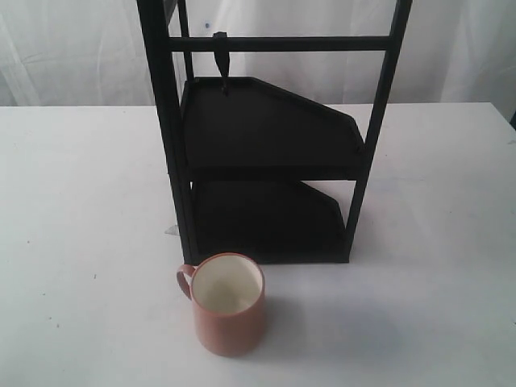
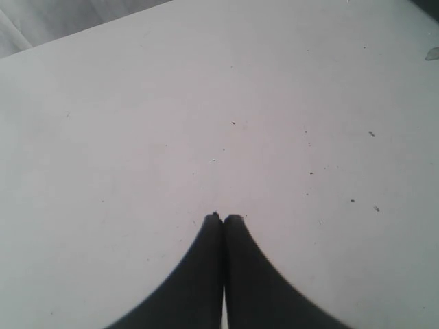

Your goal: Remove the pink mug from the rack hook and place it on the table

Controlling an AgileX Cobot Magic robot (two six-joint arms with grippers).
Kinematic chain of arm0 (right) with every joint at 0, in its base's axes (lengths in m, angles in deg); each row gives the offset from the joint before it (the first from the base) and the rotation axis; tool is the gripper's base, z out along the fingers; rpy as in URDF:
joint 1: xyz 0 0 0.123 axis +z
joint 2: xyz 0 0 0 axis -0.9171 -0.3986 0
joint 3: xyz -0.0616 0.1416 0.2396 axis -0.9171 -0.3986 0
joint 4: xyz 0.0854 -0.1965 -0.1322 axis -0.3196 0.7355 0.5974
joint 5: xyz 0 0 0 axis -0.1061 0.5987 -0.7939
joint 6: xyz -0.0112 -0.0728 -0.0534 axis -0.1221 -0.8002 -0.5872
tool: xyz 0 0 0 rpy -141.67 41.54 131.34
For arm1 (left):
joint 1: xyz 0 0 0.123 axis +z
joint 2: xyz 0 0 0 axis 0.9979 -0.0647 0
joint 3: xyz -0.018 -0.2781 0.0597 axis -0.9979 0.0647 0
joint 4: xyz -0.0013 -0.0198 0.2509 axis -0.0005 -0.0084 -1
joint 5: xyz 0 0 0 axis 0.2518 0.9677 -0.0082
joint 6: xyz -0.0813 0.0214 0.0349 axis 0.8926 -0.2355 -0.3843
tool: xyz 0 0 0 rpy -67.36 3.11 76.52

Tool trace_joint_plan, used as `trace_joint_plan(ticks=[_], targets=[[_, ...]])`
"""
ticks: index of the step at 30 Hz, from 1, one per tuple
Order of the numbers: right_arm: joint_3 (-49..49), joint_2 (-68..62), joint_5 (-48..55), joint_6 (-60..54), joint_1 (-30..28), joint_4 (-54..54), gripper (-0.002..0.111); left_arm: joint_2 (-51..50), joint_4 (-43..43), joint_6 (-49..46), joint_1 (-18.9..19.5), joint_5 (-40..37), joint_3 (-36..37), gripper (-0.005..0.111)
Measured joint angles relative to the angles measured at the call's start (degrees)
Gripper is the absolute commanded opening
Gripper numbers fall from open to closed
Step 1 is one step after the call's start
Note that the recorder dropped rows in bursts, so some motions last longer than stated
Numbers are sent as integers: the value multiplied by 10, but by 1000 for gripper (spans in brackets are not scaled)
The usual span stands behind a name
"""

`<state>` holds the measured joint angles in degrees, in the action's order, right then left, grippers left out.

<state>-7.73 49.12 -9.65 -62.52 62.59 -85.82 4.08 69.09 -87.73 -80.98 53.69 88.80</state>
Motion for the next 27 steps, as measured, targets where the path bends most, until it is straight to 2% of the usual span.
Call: trace_joint_plan(ticks=[27], targets=[[-1,0,23,-31,0,4,0,0,0,0,0,0,0,0]])
